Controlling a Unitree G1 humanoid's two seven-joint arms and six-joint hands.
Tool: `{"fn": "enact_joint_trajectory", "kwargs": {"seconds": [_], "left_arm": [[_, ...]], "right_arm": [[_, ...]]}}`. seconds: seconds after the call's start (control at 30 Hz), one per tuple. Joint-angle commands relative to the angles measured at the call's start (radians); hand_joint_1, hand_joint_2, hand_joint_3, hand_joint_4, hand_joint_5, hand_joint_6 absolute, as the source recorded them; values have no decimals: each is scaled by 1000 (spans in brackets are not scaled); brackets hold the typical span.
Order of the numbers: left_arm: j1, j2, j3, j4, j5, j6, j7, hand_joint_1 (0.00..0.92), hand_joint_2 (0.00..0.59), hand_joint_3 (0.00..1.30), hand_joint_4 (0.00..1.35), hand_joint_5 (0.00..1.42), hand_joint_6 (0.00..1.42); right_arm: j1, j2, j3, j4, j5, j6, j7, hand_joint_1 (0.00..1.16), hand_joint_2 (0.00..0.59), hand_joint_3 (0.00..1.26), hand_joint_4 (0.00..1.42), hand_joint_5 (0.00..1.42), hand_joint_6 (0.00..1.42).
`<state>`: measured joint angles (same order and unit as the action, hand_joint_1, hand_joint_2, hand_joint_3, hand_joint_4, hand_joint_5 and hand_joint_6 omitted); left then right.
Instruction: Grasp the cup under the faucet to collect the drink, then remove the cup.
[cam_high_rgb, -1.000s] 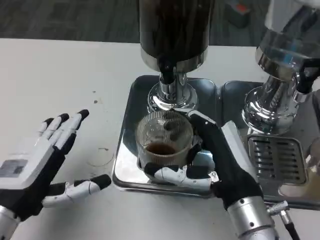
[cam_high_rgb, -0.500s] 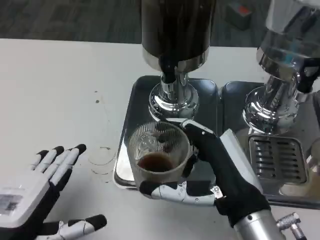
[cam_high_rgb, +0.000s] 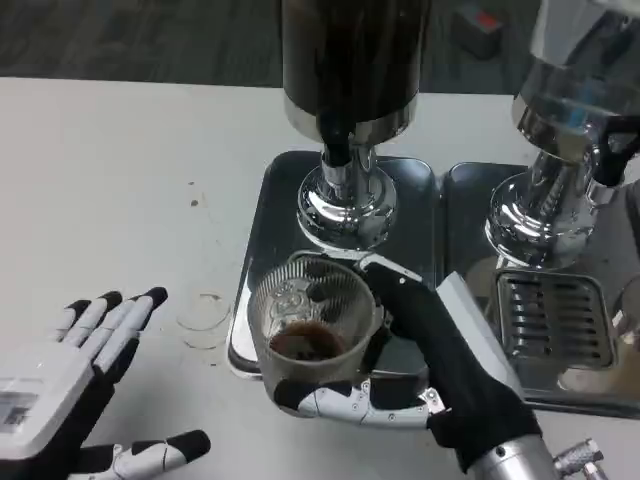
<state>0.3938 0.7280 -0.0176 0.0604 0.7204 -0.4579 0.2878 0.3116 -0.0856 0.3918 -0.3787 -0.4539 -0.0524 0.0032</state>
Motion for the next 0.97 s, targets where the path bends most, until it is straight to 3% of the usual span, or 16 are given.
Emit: {"fn": "enact_joint_trajectory", "kwargs": {"seconds": [0.03, 0.97], "left_arm": [[9, -3, 6, -11, 5, 1, -7, 0, 92, 0, 0, 0, 0], [6, -23, 0, -15, 4, -4, -9, 0, 92, 0, 0, 0, 0]], "right_arm": [[0, 14, 5, -38, 0, -2, -11, 1051, 248, 411, 516, 706, 939], [4, 27, 4, -40, -10, 8, -17, 1045, 238, 406, 523, 706, 940]]}}
